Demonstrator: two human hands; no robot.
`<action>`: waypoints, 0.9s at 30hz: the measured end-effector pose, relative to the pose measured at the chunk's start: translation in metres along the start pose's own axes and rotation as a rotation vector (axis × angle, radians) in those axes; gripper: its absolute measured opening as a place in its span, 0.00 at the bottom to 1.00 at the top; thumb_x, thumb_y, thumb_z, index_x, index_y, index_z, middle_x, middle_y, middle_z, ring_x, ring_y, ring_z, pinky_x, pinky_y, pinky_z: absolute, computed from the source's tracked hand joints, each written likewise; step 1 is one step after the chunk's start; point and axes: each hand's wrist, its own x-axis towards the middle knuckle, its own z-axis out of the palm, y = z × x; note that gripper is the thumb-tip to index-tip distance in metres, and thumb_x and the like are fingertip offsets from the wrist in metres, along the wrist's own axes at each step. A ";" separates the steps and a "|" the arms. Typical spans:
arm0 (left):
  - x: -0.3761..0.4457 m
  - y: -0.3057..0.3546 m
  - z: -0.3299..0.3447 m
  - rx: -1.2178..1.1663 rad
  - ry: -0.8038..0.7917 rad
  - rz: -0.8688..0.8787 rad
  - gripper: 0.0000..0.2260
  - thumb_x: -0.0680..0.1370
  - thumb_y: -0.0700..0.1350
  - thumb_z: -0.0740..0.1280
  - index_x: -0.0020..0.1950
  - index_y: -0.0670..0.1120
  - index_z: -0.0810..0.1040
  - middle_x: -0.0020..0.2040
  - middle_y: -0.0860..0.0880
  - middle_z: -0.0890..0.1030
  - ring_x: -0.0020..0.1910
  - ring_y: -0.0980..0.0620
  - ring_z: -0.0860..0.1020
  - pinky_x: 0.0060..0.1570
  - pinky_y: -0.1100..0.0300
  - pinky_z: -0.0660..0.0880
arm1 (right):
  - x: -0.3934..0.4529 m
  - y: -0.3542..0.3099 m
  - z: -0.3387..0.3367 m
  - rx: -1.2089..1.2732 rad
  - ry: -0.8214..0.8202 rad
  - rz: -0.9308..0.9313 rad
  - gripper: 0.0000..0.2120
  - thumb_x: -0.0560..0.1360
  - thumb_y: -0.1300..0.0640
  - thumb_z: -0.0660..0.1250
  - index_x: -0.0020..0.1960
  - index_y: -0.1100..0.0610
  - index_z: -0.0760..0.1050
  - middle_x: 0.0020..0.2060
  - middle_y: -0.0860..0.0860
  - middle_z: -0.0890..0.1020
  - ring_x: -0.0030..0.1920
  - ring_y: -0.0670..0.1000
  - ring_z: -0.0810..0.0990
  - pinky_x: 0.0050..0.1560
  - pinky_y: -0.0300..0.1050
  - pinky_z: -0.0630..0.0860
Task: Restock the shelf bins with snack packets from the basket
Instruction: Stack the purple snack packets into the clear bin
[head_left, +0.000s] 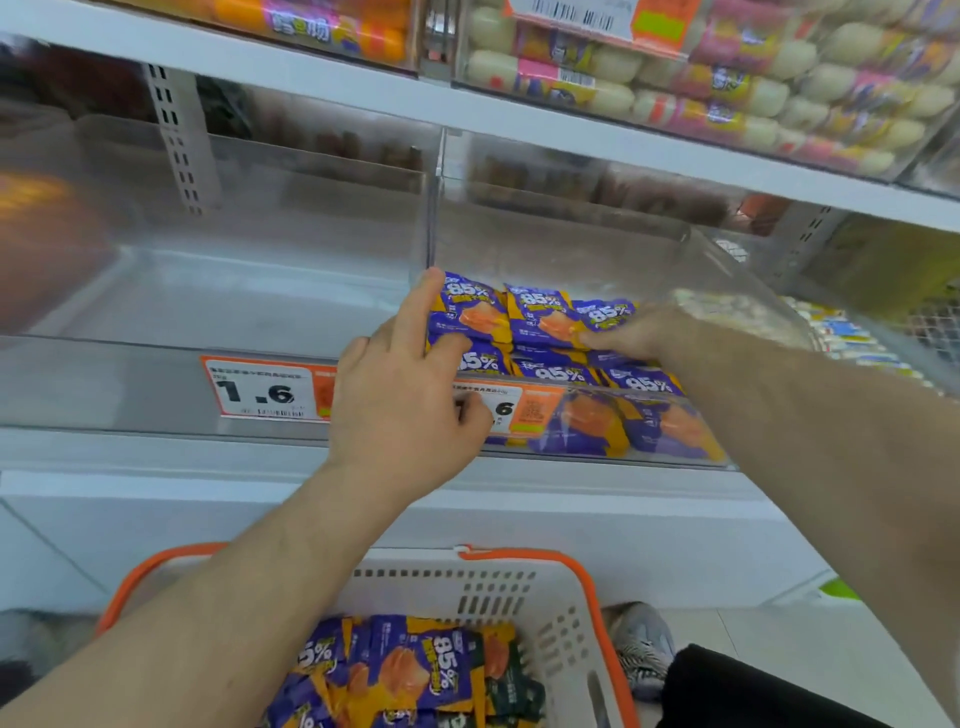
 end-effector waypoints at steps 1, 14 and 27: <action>0.000 0.000 0.000 0.001 0.007 -0.002 0.22 0.66 0.55 0.58 0.50 0.45 0.82 0.73 0.40 0.68 0.43 0.39 0.80 0.44 0.51 0.73 | -0.001 0.000 0.000 0.008 -0.018 0.007 0.42 0.65 0.32 0.73 0.67 0.59 0.72 0.64 0.56 0.75 0.61 0.58 0.75 0.58 0.48 0.72; -0.001 -0.001 0.003 -0.023 0.050 0.029 0.14 0.65 0.52 0.63 0.43 0.45 0.82 0.73 0.40 0.68 0.42 0.40 0.80 0.43 0.51 0.73 | 0.004 0.007 -0.001 -0.134 0.135 -0.114 0.12 0.68 0.54 0.72 0.48 0.58 0.79 0.50 0.57 0.82 0.44 0.56 0.79 0.38 0.40 0.73; -0.002 0.000 0.003 -0.029 0.064 0.026 0.12 0.64 0.51 0.67 0.41 0.46 0.82 0.73 0.40 0.69 0.42 0.40 0.80 0.44 0.51 0.73 | 0.009 0.001 0.008 -0.352 -0.065 -0.229 0.27 0.81 0.57 0.58 0.78 0.57 0.56 0.77 0.56 0.59 0.75 0.57 0.60 0.70 0.46 0.62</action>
